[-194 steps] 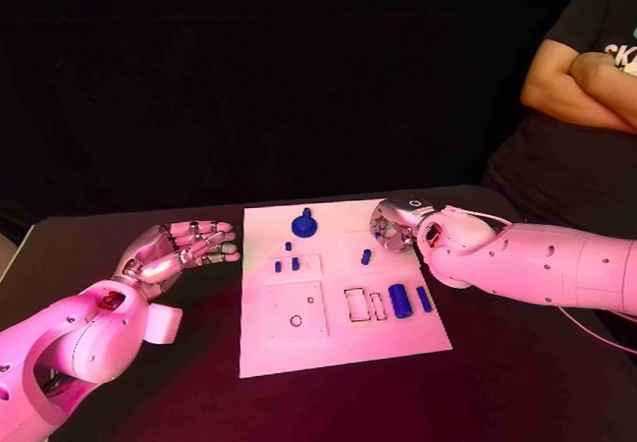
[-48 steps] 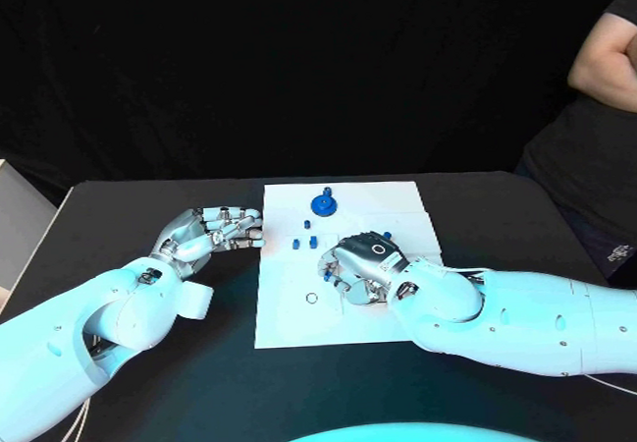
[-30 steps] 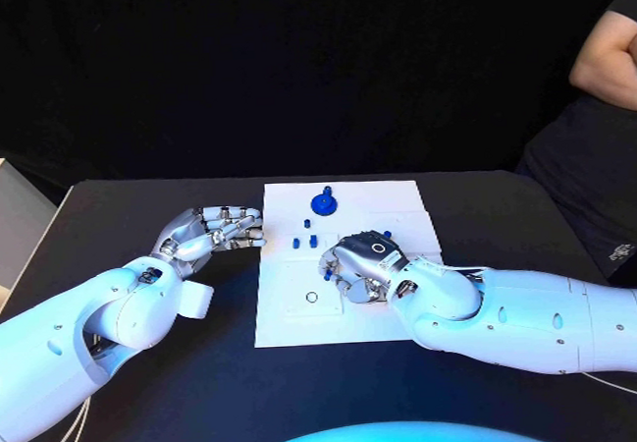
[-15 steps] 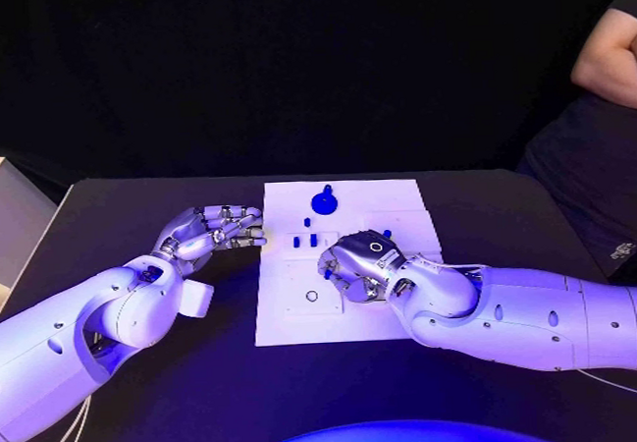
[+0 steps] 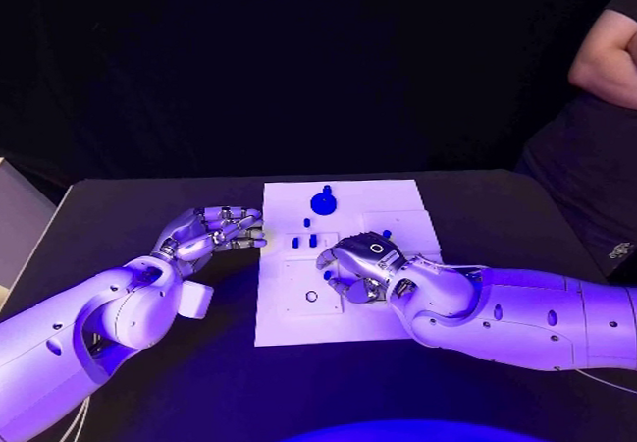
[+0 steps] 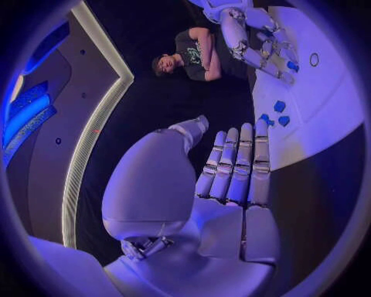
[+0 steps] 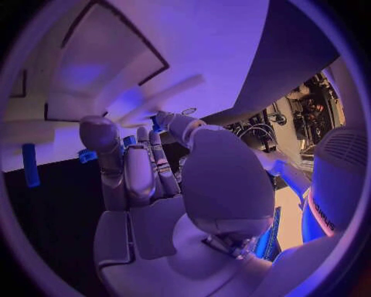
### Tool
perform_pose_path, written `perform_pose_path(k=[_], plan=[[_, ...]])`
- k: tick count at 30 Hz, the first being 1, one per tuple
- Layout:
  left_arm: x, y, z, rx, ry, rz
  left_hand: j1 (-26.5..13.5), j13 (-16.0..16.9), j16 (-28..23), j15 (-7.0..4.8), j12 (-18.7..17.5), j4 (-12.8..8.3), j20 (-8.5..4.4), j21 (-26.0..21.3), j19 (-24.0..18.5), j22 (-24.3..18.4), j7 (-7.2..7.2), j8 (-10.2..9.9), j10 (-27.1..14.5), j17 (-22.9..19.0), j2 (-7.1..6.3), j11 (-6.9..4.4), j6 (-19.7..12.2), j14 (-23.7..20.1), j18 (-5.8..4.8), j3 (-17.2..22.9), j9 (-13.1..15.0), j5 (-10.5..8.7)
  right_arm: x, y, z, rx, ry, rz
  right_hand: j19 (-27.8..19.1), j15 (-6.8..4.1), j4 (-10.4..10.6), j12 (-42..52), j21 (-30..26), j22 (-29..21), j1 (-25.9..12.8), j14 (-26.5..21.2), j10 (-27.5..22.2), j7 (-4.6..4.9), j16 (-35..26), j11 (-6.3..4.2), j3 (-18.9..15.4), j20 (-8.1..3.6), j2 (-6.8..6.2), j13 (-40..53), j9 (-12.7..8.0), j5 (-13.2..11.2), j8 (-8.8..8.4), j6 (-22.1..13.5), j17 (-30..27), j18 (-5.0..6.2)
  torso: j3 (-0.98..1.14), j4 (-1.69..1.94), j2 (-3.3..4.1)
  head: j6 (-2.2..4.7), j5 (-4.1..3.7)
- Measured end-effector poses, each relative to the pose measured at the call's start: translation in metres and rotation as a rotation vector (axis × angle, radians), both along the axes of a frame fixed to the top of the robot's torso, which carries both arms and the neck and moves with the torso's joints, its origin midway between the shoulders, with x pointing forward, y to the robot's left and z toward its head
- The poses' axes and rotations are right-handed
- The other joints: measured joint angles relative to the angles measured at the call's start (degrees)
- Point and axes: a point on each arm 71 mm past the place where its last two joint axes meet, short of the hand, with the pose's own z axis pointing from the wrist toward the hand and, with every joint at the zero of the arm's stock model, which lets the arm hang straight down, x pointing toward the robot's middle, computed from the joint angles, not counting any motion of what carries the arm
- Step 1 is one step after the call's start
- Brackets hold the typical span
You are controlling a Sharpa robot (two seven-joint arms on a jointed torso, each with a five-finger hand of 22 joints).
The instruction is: Assemble the parts on the task board
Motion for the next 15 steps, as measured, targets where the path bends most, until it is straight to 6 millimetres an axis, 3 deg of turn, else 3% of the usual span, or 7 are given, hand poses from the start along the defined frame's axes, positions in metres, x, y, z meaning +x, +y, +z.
perform_pose_path(k=[3, 5, 15], plan=[[-0.0001, 0.0001, -0.0001, 0.0, 0.001, -0.001, 0.0, 0.0, 0.0, 0.0, 0.2, 0.0, 0.0, 0.0, 0.0, 0.0, -0.13, 0.0, 0.0, 0.0, 0.0, 0.0, -0.1, 0.0, 0.0, 0.0, 0.0, 0.0, 0.0003, -0.0002, 0.0005, 0.001, 0.0, -0.001, -0.1, 0.08, 0.5, 0.8, -1.3, -1.1, 1.3, 0.1, -1.6, 0.16, -0.3, 0.21, -2.6, 0.09, 0.43, 0.1, -0.6, 0.0, -0.83, -0.6, -1.0, 0.89, 0.01, -0.01, 0.0, -0.04, -0.01], [-0.0001, 0.0003, -0.0001, 0.001, 0.002, -0.002, 0.0, 0.0, 0.0, 0.0, 0.2, 0.0, 0.0, 0.0, 0.0, -0.1, -0.13, 0.0, -0.1, 0.0, 0.0, 0.13, -0.1, 0.0, 0.0, 0.0, 0.0, 0.0, 0.0003, -0.0002, 0.0007, 0.003, -0.001, -0.002, -0.1, 0.08, 0.8, 1.4, -1.8, -1.5, 2.1, 0.1, -2.2, 0.06, -0.5, 0.22, -4.0, 0.09, 0.68, 0.1, -0.8, 0.0, -1.28, -0.9, -1.5, 0.89, 0.02, 0.0, 0.0, -0.05, -0.01], [-0.0002, 0.0008, -0.0005, 0.003, 0.006, -0.004, 0.0, 0.0, 0.0, 0.0, 0.2, 0.0, 0.0, 0.0, 0.0, -0.1, -0.14, 0.0, -0.2, 0.0, 0.0, 0.21, -0.1, 0.0, 0.0, 0.0, -0.1, 0.0, -0.0009, -0.0029, 0.0017, 0.016, -0.004, -0.009, -0.1, 0.08, 1.6, 2.6, -1.9, -1.4, 3.1, 0.1, -2.3, -0.15, -0.5, 0.12, -5.3, 0.09, 0.91, 0.3, -1.2, 0.1, -1.74, -1.1, -1.8, 0.89, 0.05, 0.03, 0.0, 0.09, -0.09]])
